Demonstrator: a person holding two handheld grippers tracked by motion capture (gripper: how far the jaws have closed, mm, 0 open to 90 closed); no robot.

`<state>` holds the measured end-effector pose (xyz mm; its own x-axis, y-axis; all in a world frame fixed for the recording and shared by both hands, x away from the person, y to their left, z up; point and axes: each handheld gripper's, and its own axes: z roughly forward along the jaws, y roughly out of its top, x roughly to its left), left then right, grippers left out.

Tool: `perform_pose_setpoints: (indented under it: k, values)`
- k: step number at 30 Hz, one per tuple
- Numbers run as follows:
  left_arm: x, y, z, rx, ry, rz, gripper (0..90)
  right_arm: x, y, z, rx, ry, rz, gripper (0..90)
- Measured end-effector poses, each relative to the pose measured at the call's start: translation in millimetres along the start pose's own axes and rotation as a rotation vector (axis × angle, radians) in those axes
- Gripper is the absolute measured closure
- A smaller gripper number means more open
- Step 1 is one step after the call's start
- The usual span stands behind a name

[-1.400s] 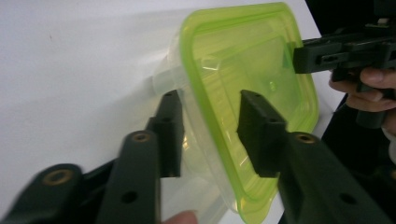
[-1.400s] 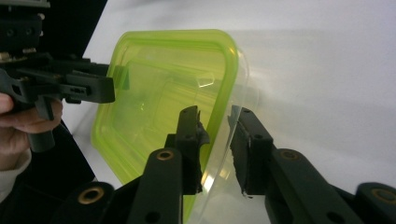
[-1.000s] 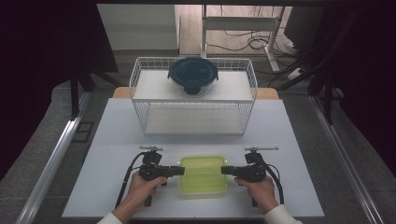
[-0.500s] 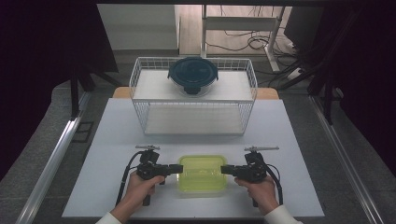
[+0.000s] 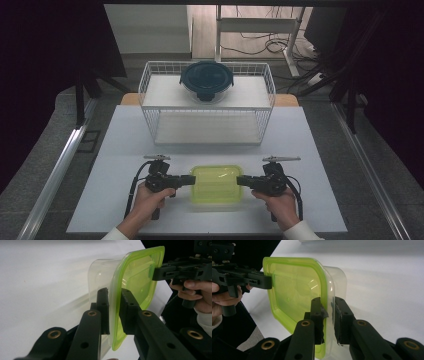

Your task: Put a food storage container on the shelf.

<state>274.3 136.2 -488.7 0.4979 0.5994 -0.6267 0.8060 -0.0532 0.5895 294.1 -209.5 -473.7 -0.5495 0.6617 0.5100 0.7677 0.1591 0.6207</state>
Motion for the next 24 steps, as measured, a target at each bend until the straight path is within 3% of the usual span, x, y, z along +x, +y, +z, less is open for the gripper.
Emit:
perform_pose_setpoints:
  k: [24]
  values:
    - [-9.6, 8.8, -17.0, -0.032, 0.008, 0.066, 79.8, 9.9, 12.1, -5.3, -0.034, 0.023, -0.054, 78.4]
